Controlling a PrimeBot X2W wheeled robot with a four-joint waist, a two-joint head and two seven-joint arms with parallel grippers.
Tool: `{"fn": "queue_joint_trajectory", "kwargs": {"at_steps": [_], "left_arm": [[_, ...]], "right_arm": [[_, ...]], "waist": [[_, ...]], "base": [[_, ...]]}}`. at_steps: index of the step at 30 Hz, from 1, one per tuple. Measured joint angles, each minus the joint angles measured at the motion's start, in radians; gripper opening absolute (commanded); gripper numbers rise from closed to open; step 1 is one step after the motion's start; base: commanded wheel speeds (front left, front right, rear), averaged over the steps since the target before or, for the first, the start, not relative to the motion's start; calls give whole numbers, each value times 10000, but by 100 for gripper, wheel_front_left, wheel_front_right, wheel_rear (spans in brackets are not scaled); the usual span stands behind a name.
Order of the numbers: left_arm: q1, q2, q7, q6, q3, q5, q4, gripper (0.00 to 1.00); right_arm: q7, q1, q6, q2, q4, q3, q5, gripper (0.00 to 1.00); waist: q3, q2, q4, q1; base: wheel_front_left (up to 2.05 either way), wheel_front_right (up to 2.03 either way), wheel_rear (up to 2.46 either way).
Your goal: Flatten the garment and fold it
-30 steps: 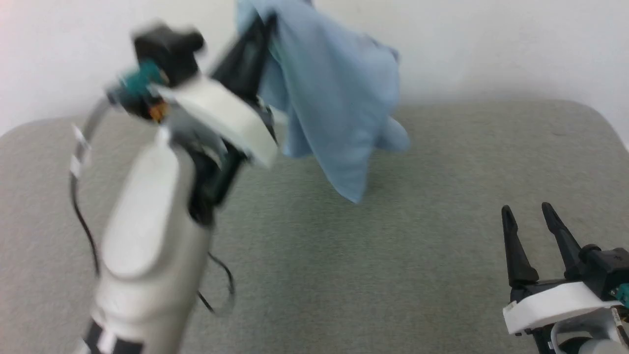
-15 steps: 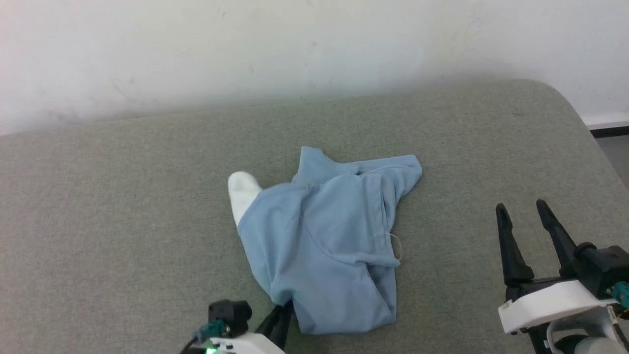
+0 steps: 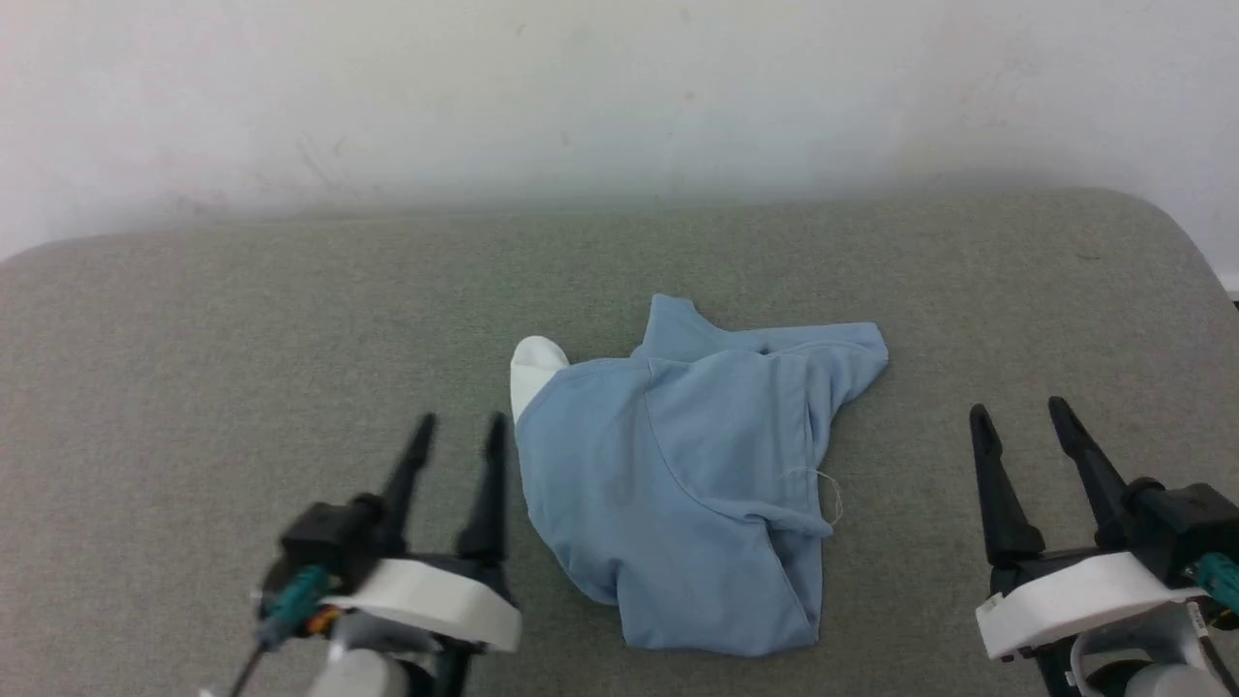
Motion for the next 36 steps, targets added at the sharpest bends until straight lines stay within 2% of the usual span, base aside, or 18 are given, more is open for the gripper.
{"fn": "queue_joint_trajectory", "kwargs": {"at_steps": [4, 9, 17, 23, 33, 34, 35, 36], "left_arm": [[4, 447, -84, 232, 842, 211, -303, 100], [476, 800, -92, 311, 1737, 458, -683, 100], [1379, 1164, -92, 318, 2347, 723, -1035, 100], [1418, 1137, -86, 217, 2117, 748, -1072, 100], [1205, 970, -81, 132, 1908, 702, -941, 100], [1159, 953, -81, 130, 1889, 702, -922, 100], [1134, 934, -81, 130, 1875, 702, -909, 100], [1125, 911, -81, 130, 1858, 702, -886, 100]], "right_arm": [[75, 2, 0, 2, 29, 102, 0, 100], [196, 13, 0, 2, 127, 155, -4, 100], [926, 88, -2, -4, 663, 334, -107, 100], [2569, -76, 0, -31, 1634, 1569, -257, 100], [3866, -2001, 0, -652, 3894, 3691, 280, 100], [3870, -2194, 2, -704, 4132, 3831, 322, 91], [3877, -2371, 0, -736, 4351, 3916, 382, 30], [3950, -2531, 0, -748, 4567, 4017, 493, 0]], "waist": [[-82, 0, 113, 0], [-127, 0, 211, 0], [-226, 0, 413, -1], [-180, 0, 633, 0], [88, 0, 831, 1], [119, 0, 841, 1], [143, 0, 850, 1], [162, 0, 858, 1]], "base": [[0, 0, 0], [0, 0, 0], [0, 0, 0], [0, 0, 0], [0, 0, 0], [0, 0, 0], [0, 0, 0], [0, 0, 0]]}}
